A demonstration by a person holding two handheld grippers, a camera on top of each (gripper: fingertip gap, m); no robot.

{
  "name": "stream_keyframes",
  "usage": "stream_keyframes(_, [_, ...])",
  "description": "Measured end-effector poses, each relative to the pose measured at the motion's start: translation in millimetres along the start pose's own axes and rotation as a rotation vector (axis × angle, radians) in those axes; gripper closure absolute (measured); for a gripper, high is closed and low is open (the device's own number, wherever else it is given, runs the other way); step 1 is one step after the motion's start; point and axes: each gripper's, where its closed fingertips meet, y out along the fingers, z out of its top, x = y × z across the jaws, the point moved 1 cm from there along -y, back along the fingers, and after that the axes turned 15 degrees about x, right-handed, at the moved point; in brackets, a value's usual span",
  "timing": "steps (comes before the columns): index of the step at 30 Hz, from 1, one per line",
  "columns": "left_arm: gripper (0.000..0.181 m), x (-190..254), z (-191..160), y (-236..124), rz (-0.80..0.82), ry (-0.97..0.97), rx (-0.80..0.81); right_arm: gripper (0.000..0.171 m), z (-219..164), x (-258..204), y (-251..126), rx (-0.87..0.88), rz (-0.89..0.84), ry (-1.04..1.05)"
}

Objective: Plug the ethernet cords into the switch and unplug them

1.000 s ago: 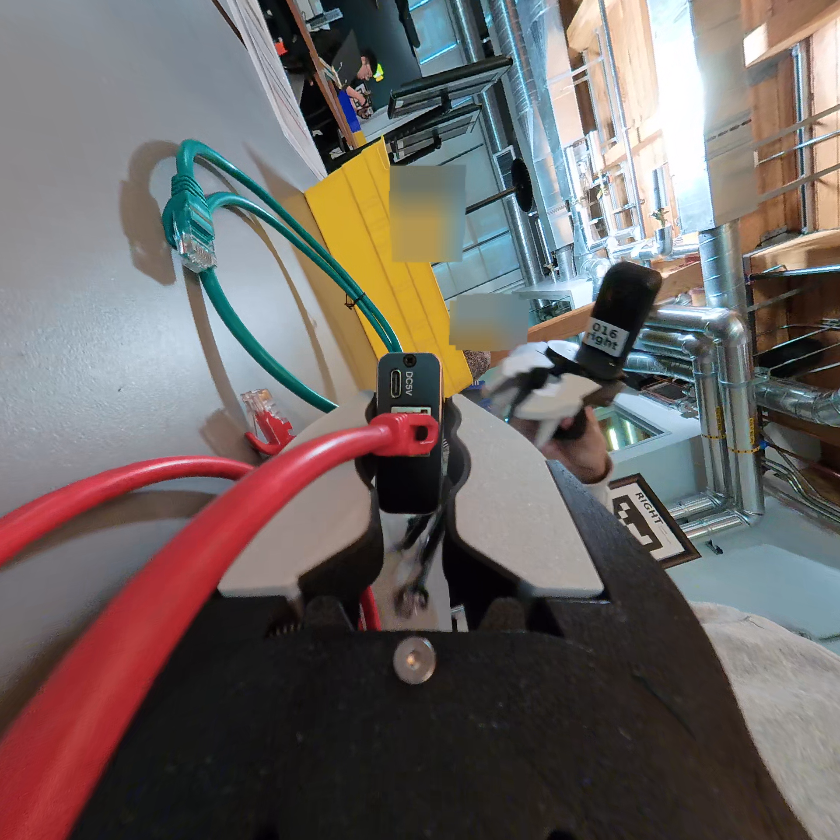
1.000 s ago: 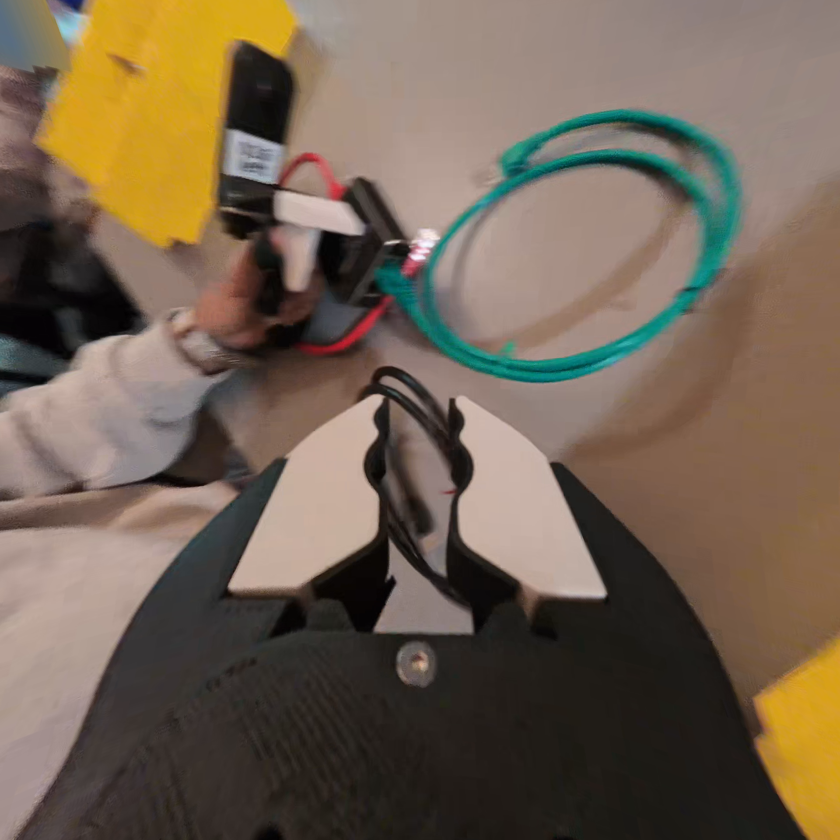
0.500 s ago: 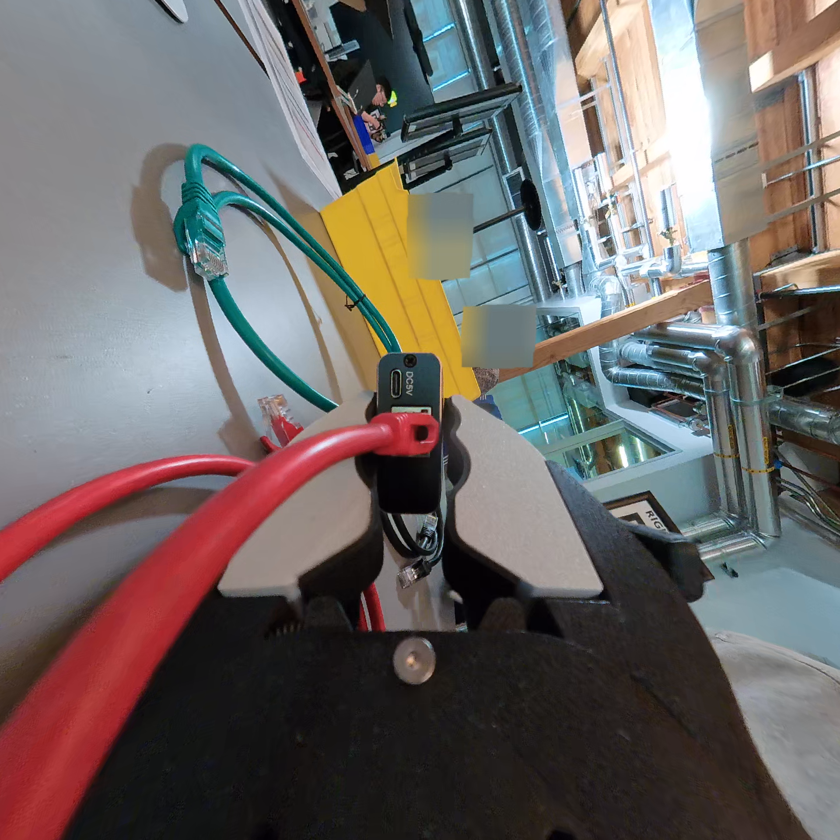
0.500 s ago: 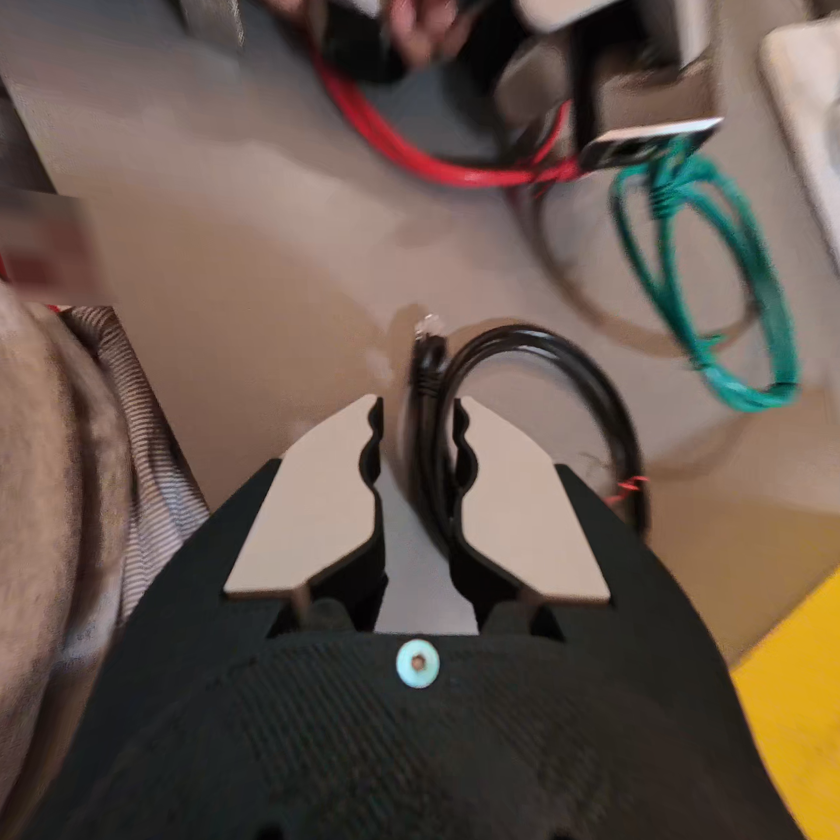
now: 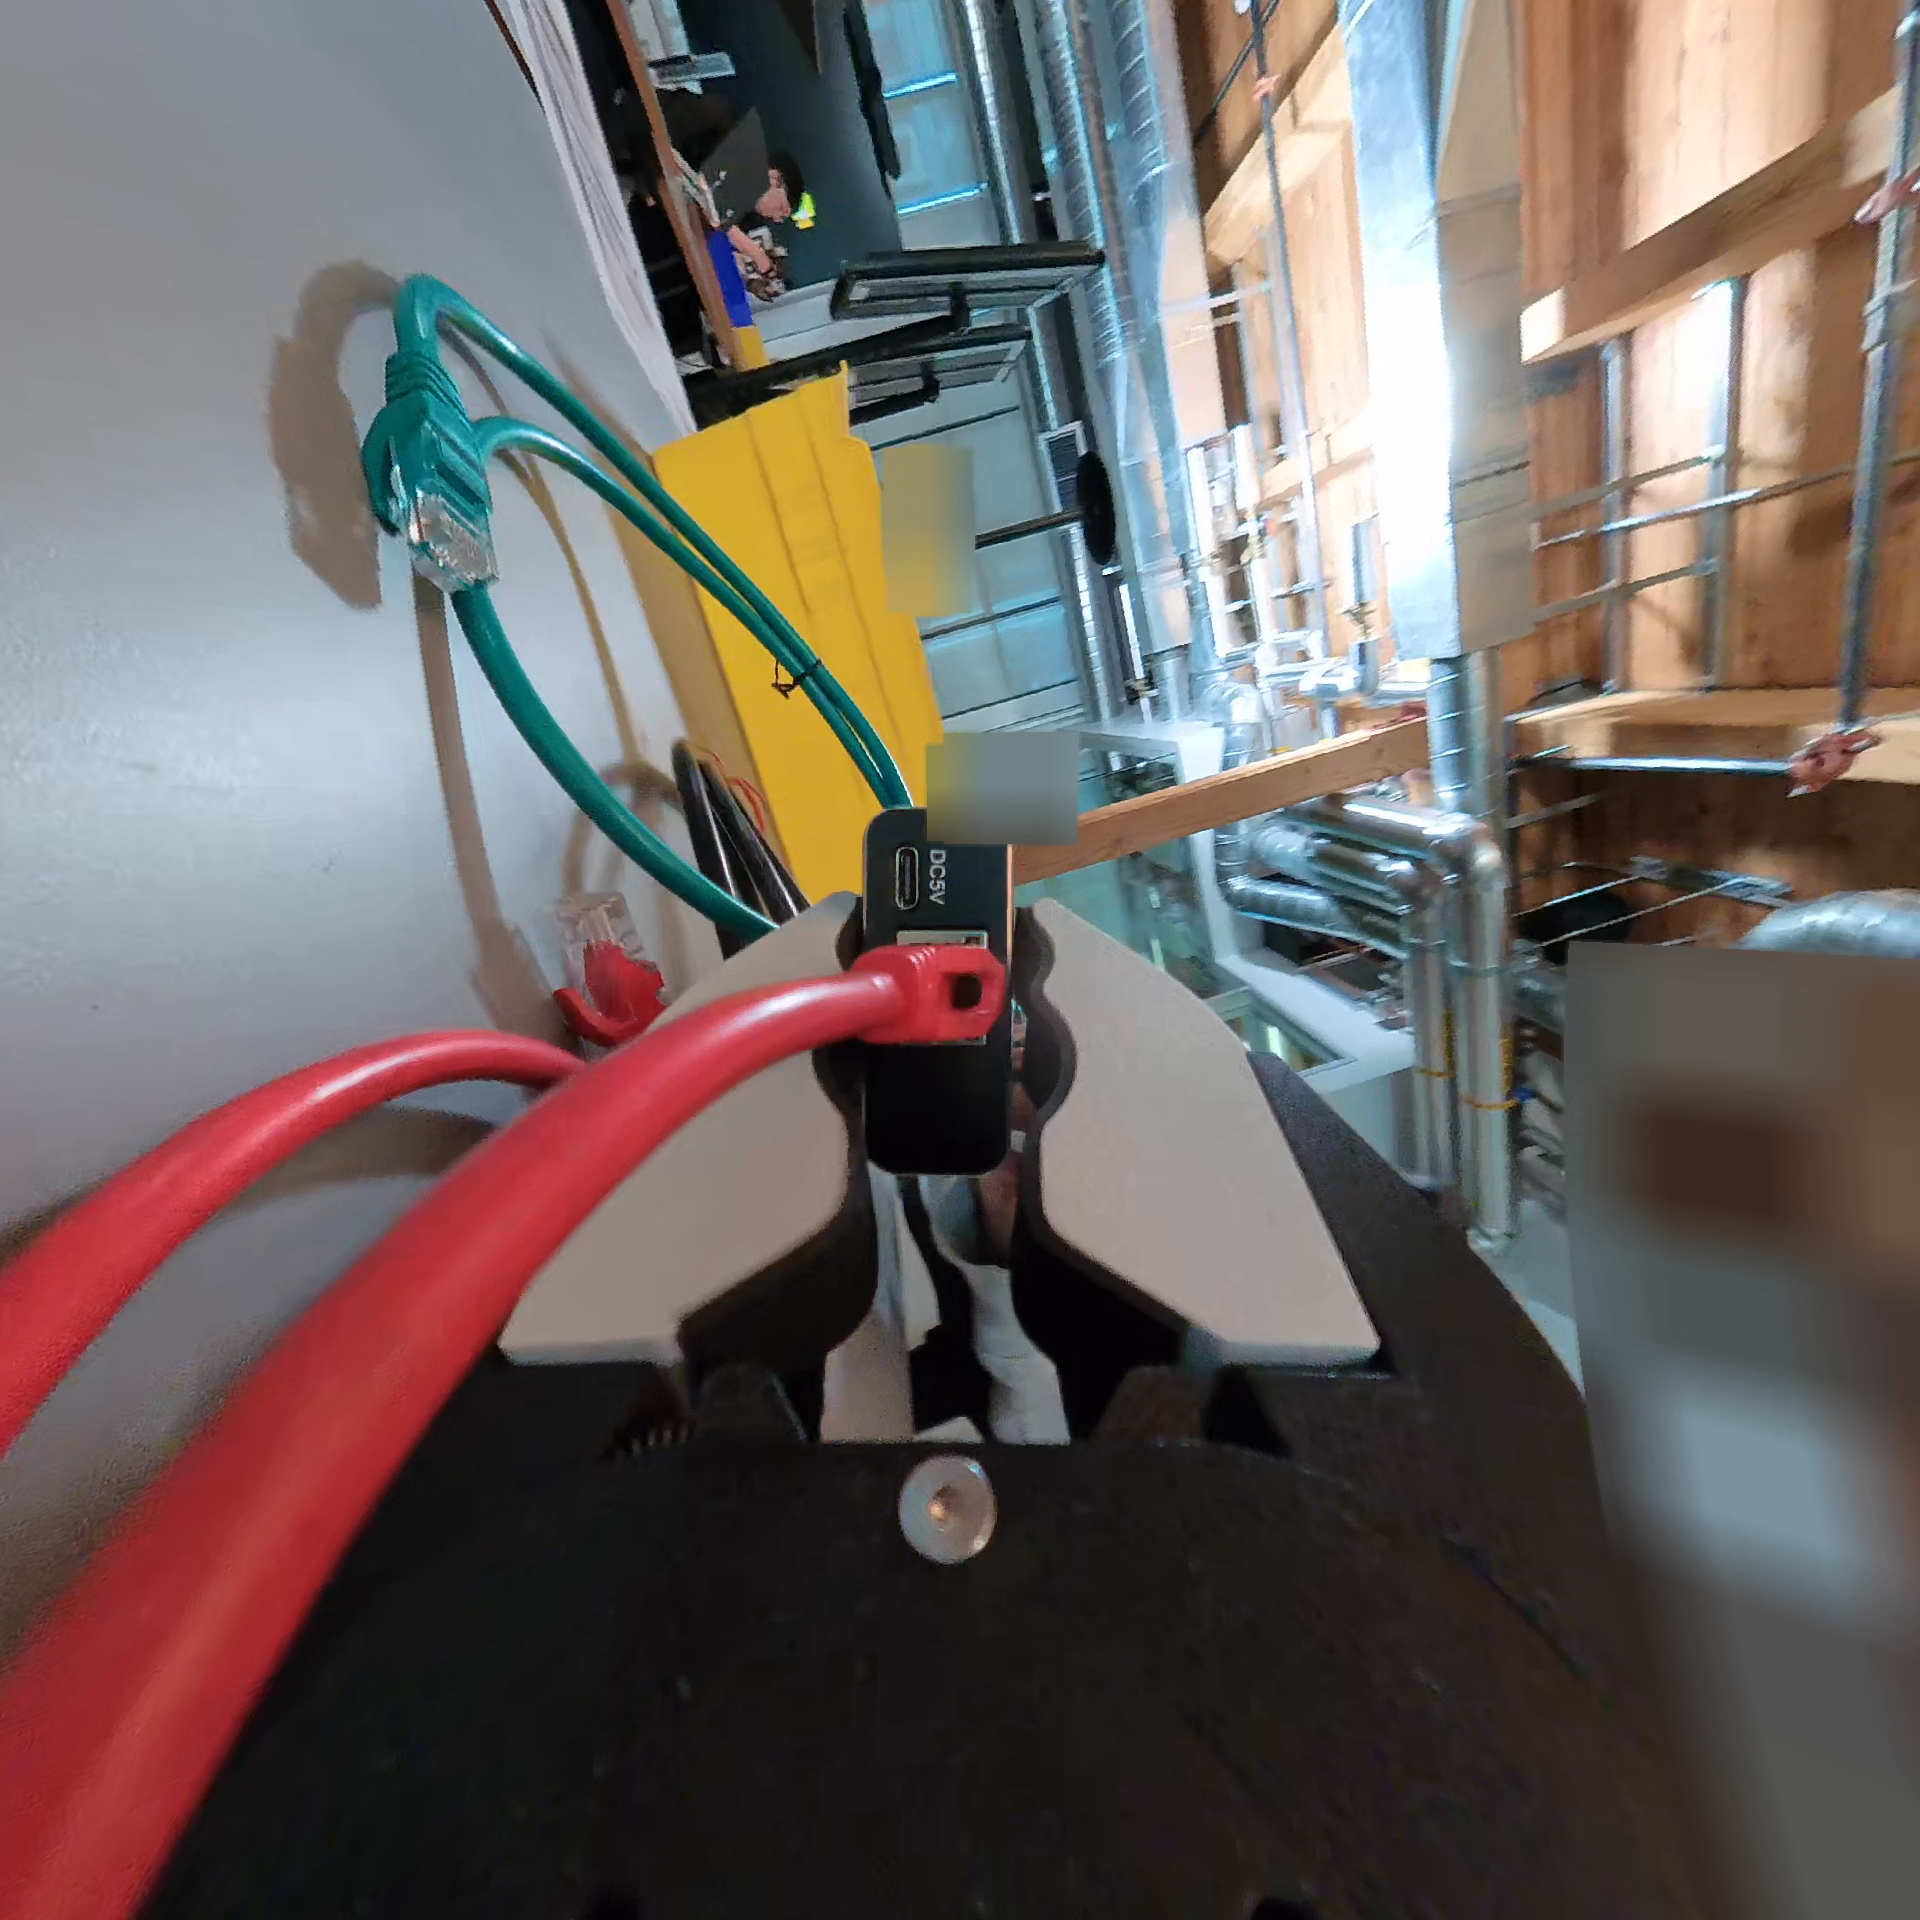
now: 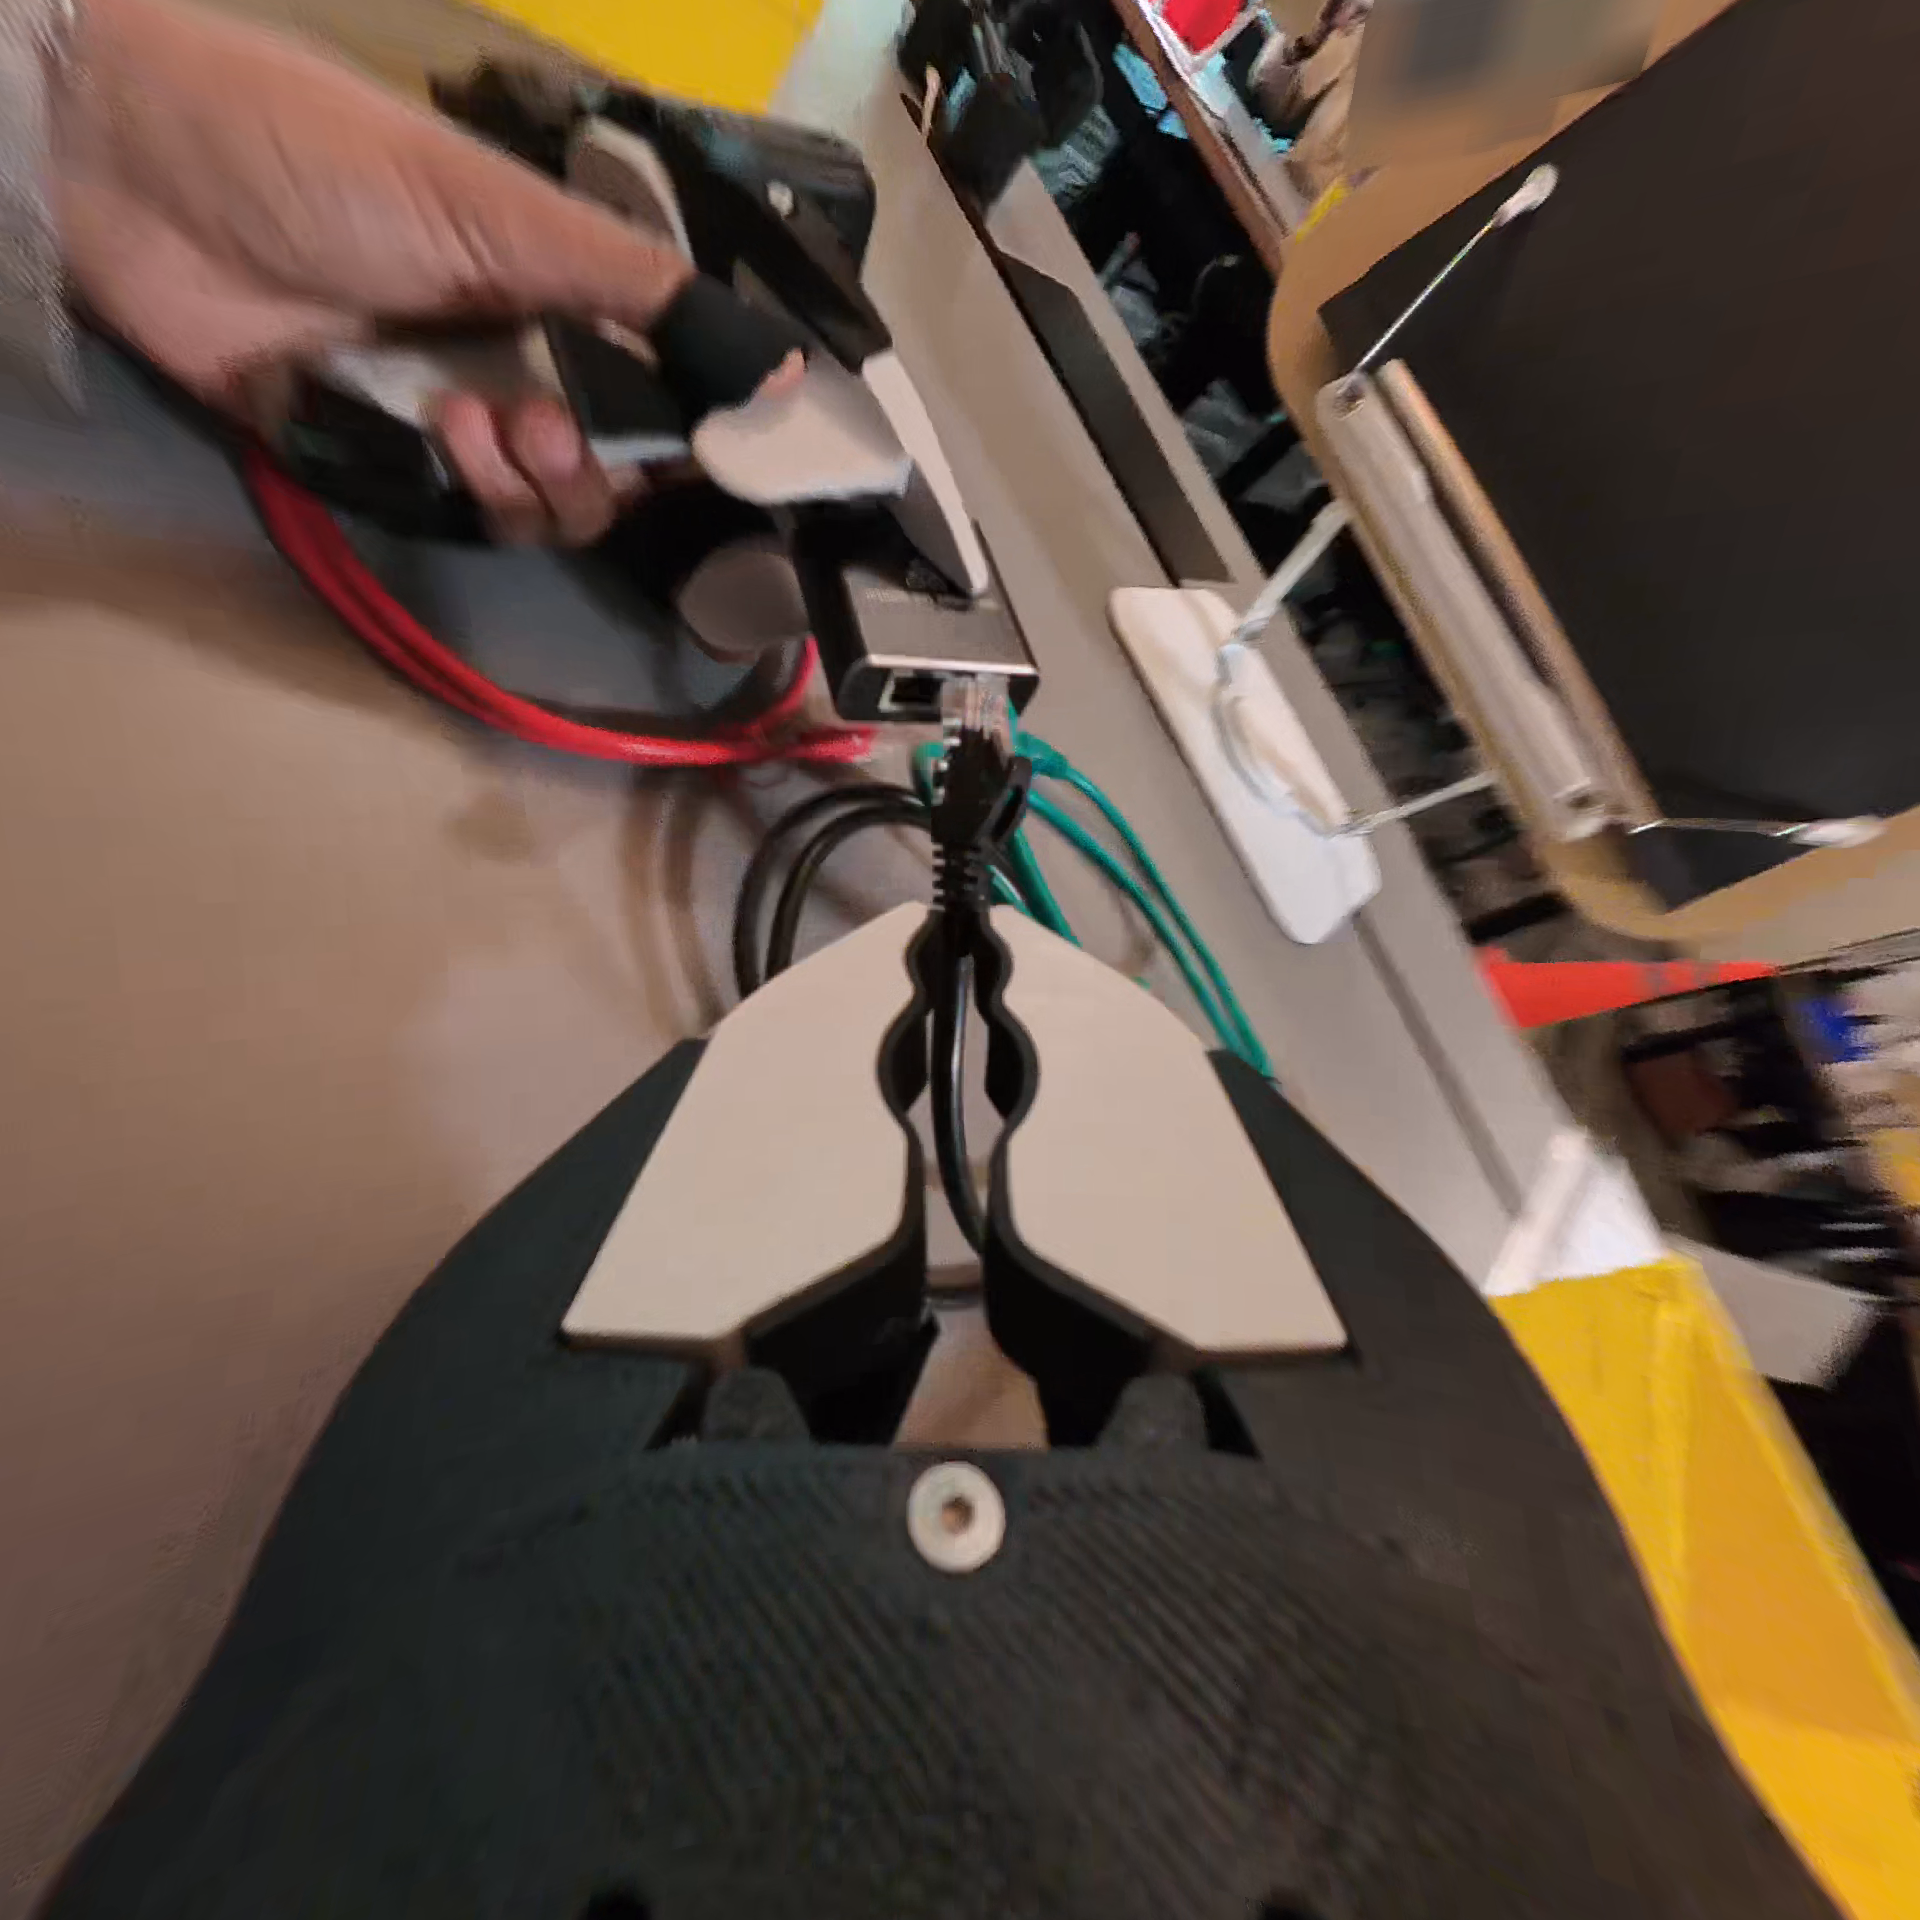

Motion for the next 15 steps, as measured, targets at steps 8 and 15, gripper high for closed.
stream_keyframes(8, [0.157, -4, -14, 4, 0.045, 0.064, -0.081, 0.166, -22, -12, 21, -0.231, -0.015, -0.500])
stream_keyframes(15, [0.157, 0, -11, 1, 0.046, 0.143, -0.011, 0.166, -32, -6, 32, -0.343, -0.053, -0.556])
